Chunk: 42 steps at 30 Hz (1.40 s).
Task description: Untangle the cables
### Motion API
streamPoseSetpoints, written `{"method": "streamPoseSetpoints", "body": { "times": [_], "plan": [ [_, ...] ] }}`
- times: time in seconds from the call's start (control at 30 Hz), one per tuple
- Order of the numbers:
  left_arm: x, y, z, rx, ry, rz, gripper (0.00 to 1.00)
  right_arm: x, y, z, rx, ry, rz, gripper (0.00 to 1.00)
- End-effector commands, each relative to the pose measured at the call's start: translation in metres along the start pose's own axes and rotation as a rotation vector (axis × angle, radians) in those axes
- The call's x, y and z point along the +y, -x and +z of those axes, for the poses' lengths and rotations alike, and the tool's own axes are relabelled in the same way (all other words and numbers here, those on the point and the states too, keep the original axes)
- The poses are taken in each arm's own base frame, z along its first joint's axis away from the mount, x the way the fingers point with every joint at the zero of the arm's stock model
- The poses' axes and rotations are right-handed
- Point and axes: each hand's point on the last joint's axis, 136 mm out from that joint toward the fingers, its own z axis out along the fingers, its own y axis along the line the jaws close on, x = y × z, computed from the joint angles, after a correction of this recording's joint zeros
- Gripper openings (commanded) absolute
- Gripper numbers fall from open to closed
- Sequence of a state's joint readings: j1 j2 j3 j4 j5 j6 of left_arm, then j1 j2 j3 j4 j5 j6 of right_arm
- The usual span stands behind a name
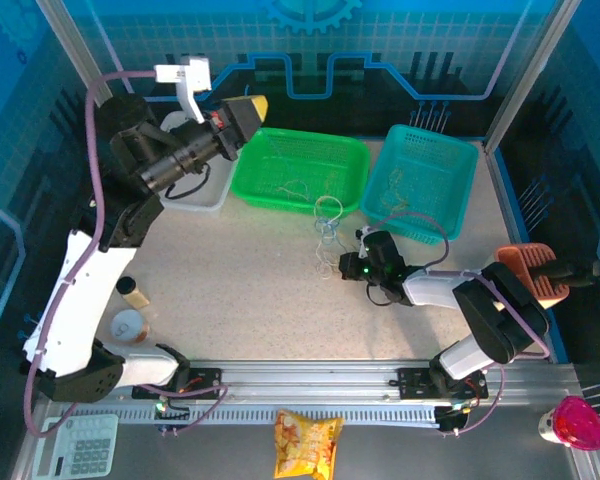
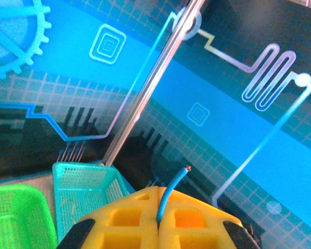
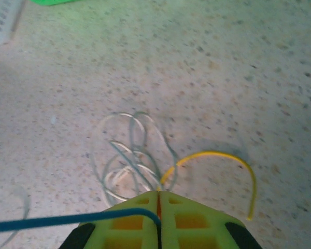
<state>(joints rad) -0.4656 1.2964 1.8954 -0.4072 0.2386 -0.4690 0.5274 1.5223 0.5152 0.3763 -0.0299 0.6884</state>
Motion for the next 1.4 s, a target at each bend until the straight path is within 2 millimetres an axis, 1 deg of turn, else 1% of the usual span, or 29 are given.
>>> {"method": "streamPoseSetpoints", "body": {
  "times": [0.0, 0.1, 0.2, 0.3, 0.33, 0.37, 0.4, 0.47, 0.53, 0.77, 0.87, 0.97, 1.03, 1.13, 1.23, 1.3, 1.37],
  "plan": [
    [-0.021, 0.037, -0.032, -0.116, -0.016, 0.058, 0.0, -0.017, -0.004, 0.001, -0.011, -0.051, 0.033, 0.0],
    [-0.017, 0.036, -0.034, -0.119, -0.003, 0.055, 0.0, -0.018, -0.003, 0.0, -0.014, -0.055, 0.034, 0.0],
    [-0.007, 0.031, -0.034, -0.118, 0.028, 0.047, 0.0, -0.016, 0.0, -0.003, -0.017, -0.057, 0.031, 0.0],
    [-0.001, 0.029, -0.036, -0.124, 0.049, 0.043, 0.0, -0.009, 0.007, -0.008, -0.026, -0.039, 0.026, 0.0],
    [0.001, 0.03, -0.038, -0.132, 0.061, 0.046, 0.0, -0.011, 0.009, -0.011, -0.031, -0.054, 0.032, 0.0],
    [0.003, 0.032, -0.04, -0.143, 0.077, 0.05, 0.0, -0.019, 0.01, -0.012, -0.033, -0.093, 0.044, 0.0],
    [0.004, 0.037, -0.044, -0.159, 0.087, 0.057, 0.0, -0.027, 0.011, -0.013, -0.039, -0.12, 0.055, 0.0],
    [0.001, 0.05, -0.052, -0.199, 0.102, 0.08, 0.0, -0.05, 0.005, -0.012, -0.017, -0.156, 0.117, 0.0],
    [-0.003, 0.064, -0.061, -0.237, 0.119, 0.11, 0.0, -0.061, -0.001, -0.013, -0.01, -0.15, 0.158, 0.0],
    [-0.017, 0.106, -0.077, -0.354, 0.156, 0.194, 0.0, -0.07, -0.006, -0.015, -0.011, -0.185, 0.171, 0.0],
    [-0.022, 0.117, -0.08, -0.382, 0.158, 0.216, 0.0, -0.072, -0.009, -0.014, -0.003, -0.193, 0.176, 0.0],
    [-0.023, 0.118, -0.077, -0.377, 0.153, 0.212, 0.0, -0.074, -0.01, -0.014, 0.001, -0.199, 0.185, 0.0],
    [-0.021, 0.113, -0.073, -0.361, 0.141, 0.194, 0.0, -0.07, -0.009, -0.013, 0.001, -0.179, 0.184, 0.0],
    [-0.012, 0.098, -0.061, -0.31, 0.129, 0.154, 0.0, -0.054, -0.004, -0.011, 0.007, -0.123, 0.148, 0.0],
    [0.001, 0.079, -0.051, -0.264, 0.128, 0.117, 0.0, -0.029, 0.002, -0.011, 0.027, -0.059, 0.072, 0.0],
    [0.008, 0.069, -0.046, -0.237, 0.129, 0.099, 0.0, -0.014, 0.003, -0.014, 0.044, -0.046, 0.014, 0.0],
    [0.015, 0.058, -0.041, -0.216, 0.135, 0.081, 0.0, 0.003, 0.008, -0.019, 0.046, -0.035, -0.046, 0.0]
  ]
}}
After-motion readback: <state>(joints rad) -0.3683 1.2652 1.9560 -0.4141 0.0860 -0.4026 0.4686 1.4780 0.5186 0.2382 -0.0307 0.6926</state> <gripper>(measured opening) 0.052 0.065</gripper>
